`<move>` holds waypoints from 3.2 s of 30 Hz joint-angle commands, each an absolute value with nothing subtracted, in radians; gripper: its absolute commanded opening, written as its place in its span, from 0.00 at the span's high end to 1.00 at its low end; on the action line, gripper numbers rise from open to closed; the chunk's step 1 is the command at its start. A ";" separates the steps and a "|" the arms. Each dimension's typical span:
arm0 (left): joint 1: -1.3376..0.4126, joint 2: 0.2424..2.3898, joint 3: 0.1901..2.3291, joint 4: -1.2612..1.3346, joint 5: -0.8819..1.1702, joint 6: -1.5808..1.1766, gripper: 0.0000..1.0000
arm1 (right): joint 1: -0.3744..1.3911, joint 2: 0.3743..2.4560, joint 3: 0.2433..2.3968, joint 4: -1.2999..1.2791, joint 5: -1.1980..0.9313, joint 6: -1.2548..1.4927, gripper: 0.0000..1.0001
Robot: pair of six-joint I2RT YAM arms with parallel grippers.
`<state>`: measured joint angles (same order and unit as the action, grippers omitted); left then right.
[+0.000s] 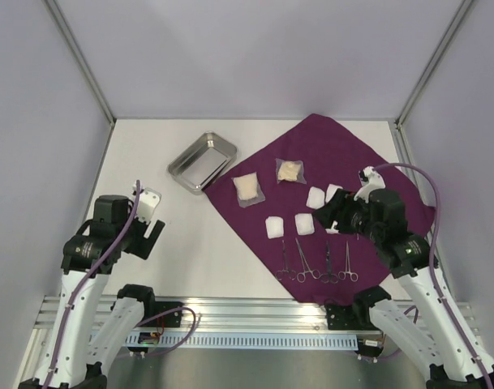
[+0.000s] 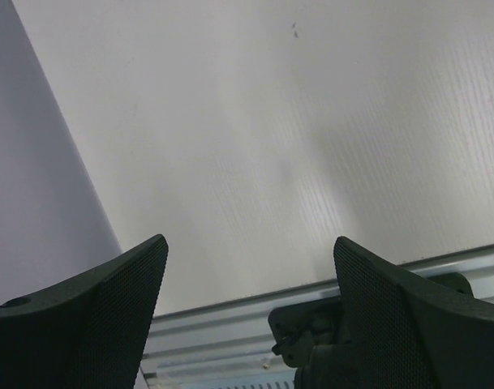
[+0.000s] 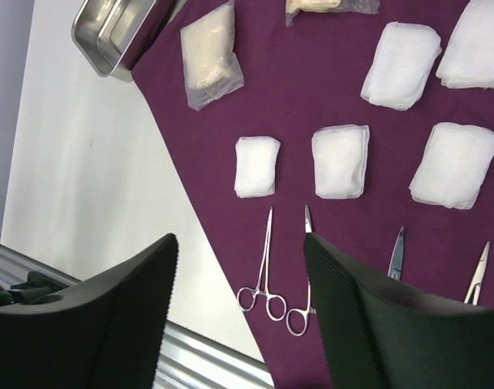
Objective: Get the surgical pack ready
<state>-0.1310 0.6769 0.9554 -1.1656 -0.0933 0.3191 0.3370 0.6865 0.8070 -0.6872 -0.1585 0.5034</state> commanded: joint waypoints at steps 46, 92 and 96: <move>-0.245 1.394 1.169 -0.951 0.519 0.365 0.25 | 0.397 1.733 0.830 -0.098 -0.526 0.575 0.67; -0.687 1.896 1.554 -0.772 0.560 0.190 0.27 | 0.106 1.651 0.968 -0.519 -0.548 0.210 0.99; -0.689 1.898 1.549 -0.781 0.552 0.207 0.27 | 0.106 1.666 0.976 -0.514 -0.497 0.210 0.96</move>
<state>-0.6815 1.8969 1.5150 -0.7910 0.5262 0.2070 0.1089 1.6520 0.9440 -0.5465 -0.5301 0.2153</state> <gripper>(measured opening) 0.737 0.026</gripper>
